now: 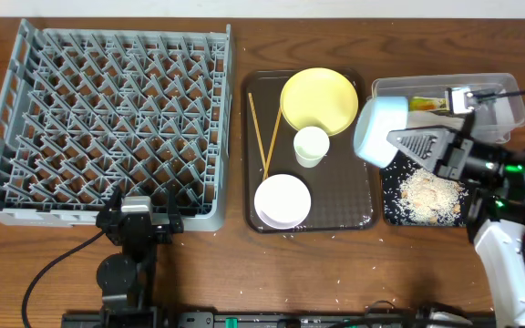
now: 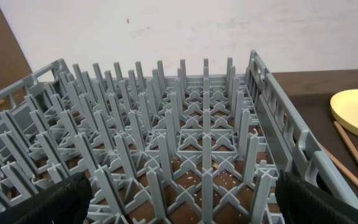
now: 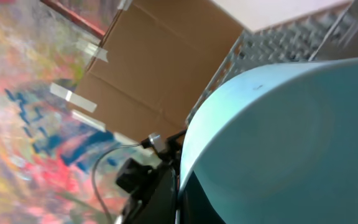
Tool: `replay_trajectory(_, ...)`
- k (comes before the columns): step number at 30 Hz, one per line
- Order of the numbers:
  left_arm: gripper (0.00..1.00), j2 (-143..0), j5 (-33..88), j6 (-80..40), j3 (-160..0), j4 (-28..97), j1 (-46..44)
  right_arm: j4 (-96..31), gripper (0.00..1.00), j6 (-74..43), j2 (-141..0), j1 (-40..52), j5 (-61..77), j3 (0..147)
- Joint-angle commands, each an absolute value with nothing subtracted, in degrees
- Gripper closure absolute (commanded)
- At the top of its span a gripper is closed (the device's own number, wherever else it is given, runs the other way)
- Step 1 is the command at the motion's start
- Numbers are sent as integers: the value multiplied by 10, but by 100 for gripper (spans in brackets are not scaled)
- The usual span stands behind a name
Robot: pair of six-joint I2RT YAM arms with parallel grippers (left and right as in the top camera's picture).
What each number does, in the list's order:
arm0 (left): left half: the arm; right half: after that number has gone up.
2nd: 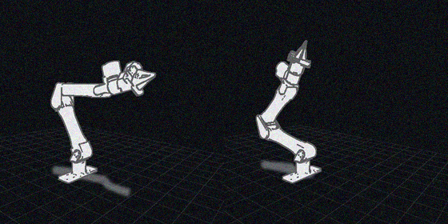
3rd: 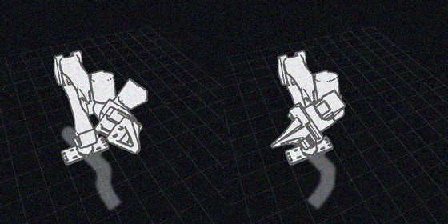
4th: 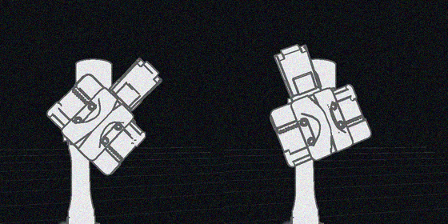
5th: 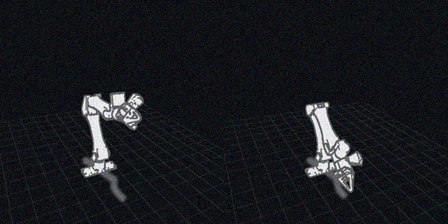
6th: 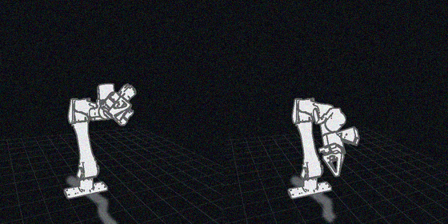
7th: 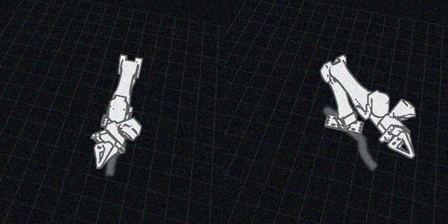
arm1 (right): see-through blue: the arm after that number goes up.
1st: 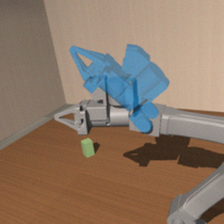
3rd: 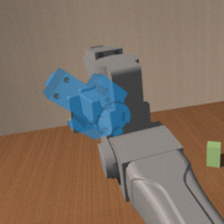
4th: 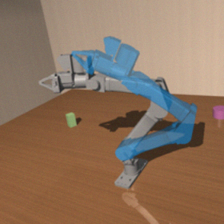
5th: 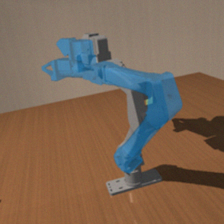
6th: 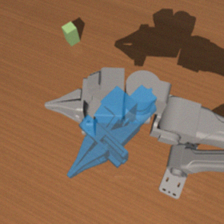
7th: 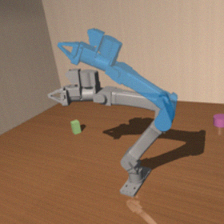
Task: Sort waste into correct bins and load items into the dishwasher
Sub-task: 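Return empty blue bowl to brown tray and open right gripper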
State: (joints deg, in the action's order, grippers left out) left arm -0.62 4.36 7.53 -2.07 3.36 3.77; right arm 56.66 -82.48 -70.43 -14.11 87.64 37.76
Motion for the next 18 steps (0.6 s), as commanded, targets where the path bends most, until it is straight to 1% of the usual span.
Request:
replay_trajectory(1, 5, -3, 50, 77, -5, 42, 41, 567, 98, -865, -726, -123, 840, 386)
replay_trajectory(5, 5, -3, 50, 77, -5, 42, 41, 552, 98, -848, -748, -120, 791, 387)
replay_trajectory(7, 5, -3, 50, 77, -5, 42, 41, 520, 98, -812, -759, -119, 773, 390)
replay_trajectory(13, 5, -3, 50, 77, -5, 42, 41, 334, 98, -650, -776, -99, 740, 422)
replay_trajectory(18, 5, -3, 50, 77, -5, 42, 41, 167, 98, -526, -776, -67, 720, 484)
